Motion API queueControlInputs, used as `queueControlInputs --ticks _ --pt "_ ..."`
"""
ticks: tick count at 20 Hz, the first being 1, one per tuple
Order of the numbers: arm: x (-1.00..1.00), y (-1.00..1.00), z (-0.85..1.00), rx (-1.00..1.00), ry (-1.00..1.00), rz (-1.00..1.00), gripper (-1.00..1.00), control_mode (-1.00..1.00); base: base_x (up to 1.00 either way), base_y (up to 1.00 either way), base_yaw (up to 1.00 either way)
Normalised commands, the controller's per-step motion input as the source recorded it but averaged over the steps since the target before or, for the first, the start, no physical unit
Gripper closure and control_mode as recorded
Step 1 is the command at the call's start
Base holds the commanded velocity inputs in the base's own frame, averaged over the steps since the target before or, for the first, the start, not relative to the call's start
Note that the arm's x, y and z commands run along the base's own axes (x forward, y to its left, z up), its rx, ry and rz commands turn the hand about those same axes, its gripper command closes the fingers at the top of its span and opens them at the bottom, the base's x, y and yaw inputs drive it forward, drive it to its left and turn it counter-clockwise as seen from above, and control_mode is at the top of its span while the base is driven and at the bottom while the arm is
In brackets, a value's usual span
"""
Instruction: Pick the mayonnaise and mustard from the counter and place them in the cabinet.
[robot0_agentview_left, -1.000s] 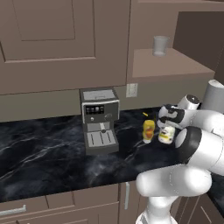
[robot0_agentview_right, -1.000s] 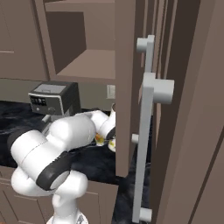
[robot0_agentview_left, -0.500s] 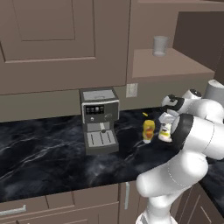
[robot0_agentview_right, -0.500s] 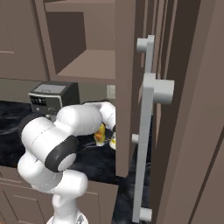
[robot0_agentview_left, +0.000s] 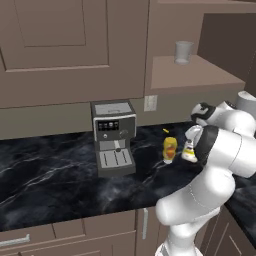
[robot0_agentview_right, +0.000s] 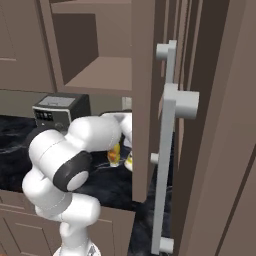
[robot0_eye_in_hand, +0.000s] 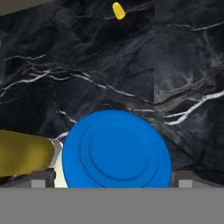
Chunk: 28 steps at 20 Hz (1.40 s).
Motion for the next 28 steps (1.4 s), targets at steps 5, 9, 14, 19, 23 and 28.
queueControlInputs --ticks 5,9,14,19,23,28 --pt "-0.26 0.44 0.04 0.00 -0.04 0.03 1.00 -1.00 0.00 0.00 0.00" --pt "-0.34 0.70 0.00 -0.02 -0.07 0.02 1.00 -1.00 0.00 0.00 0.00" --pt "-0.39 0.54 0.10 -0.03 -0.08 0.01 1.00 -1.00 0.00 0.00 0.00" --pt "-0.54 0.11 0.39 -0.07 -0.14 0.01 1.00 -1.00 0.00 0.00 0.00" --pt "-0.55 -0.01 0.53 -0.20 -0.20 0.00 1.00 -1.00 0.00 0.00 0.00" --pt "-0.40 -0.01 0.57 -0.17 -0.19 0.00 1.00 -1.00 0.00 0.00 0.00"
